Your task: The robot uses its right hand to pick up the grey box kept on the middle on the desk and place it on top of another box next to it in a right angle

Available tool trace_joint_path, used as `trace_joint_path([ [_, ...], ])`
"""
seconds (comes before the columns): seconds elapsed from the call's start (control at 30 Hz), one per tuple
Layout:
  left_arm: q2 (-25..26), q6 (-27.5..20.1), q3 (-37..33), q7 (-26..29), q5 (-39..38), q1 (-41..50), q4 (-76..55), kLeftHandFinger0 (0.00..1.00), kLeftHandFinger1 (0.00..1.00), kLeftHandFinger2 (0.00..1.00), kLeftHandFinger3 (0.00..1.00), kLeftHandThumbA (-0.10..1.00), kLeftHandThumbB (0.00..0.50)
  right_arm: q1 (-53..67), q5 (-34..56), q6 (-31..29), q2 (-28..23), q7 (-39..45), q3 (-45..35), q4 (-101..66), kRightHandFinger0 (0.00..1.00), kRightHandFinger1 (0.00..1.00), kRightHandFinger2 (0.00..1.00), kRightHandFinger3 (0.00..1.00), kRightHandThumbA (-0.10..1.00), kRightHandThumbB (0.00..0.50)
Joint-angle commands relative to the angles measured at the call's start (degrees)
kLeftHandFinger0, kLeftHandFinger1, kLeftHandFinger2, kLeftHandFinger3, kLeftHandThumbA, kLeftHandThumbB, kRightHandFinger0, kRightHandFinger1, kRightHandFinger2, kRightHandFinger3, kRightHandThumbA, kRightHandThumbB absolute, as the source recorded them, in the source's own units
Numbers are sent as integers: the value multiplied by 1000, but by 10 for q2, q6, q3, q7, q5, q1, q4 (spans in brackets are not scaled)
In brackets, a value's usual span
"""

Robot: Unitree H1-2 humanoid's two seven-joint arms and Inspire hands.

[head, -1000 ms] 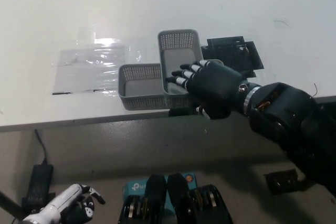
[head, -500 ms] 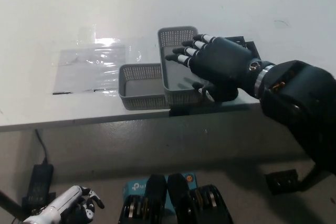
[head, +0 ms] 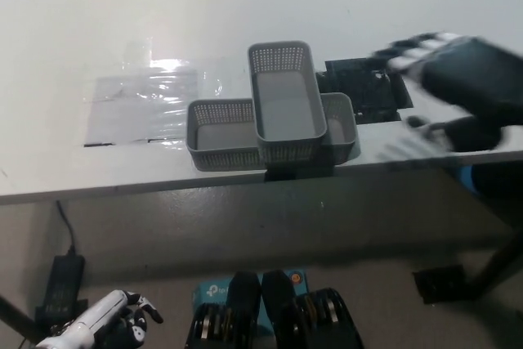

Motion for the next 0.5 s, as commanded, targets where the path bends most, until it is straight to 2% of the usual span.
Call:
trace_joint_path([
  [0.0, 12, -13, 12, 10, 0, -6, -9, 6, 10, 112, 504, -89, 181, 115, 138, 100, 5, -14, -284, -161, 721, 838, 960, 984, 466, 202],
  [0.03, 14, -25, 11, 12, 0, -4, -7, 14, 11, 118, 499, -93, 177, 140, 114, 100, 37, -16, -318, -170, 605, 690, 838, 917, 413, 202],
  [0.07, 14, -27, 10, 12, 1, -5, -7, 42, 32, 146, 494, -78, 183, 158, 119, 100, 45, -38, -325, -170, 536, 609, 754, 875, 378, 190],
  [0.1, 14, -26, 10, 13, 3, -3, -8, 71, 47, 165, 492, -68, 177, 209, 138, 100, 64, -106, -332, -159, 418, 493, 665, 829, 303, 171],
  [0.13, 14, -23, 10, 13, 2, 1, -9, 77, 49, 169, 492, -66, 177, 248, 151, 100, 83, -158, -336, -145, 345, 422, 609, 798, 238, 176],
  [0.17, 14, -22, 11, 14, 3, 1, -10, 91, 59, 184, 507, -66, 174, 274, 165, 82, 113, -184, -352, -118, 258, 334, 545, 782, 229, 182],
  [0.2, 12, -22, 13, 15, 0, 1, -8, 86, 55, 180, 504, -73, 178, 298, 167, 58, 140, -211, -361, -92, 274, 350, 535, 770, 249, 183],
  [0.23, 11, -21, 13, 15, 1, 1, -7, 71, 49, 175, 503, -71, 179, 313, 181, 35, 166, -236, -375, -61, 288, 371, 527, 753, 211, 186],
  [0.27, 12, -22, 13, 15, 1, 0, -7, 50, 36, 159, 497, -73, 179, 331, 181, 15, 191, -262, -387, -31, 278, 363, 521, 751, 213, 184],
  [0.3, 12, -24, 13, 15, 1, 0, -7, 55, 43, 172, 502, -61, 179, 346, 188, -29, 225, -309, -398, 19, 244, 350, 485, 725, 183, 200],
  [0.47, 10, -36, 15, 20, -1, 2, 0, 57, 35, 162, 498, -48, 184, 362, 219, -140, 305, -421, -434, 189, 205, 317, 438, 703, 110, 212],
])
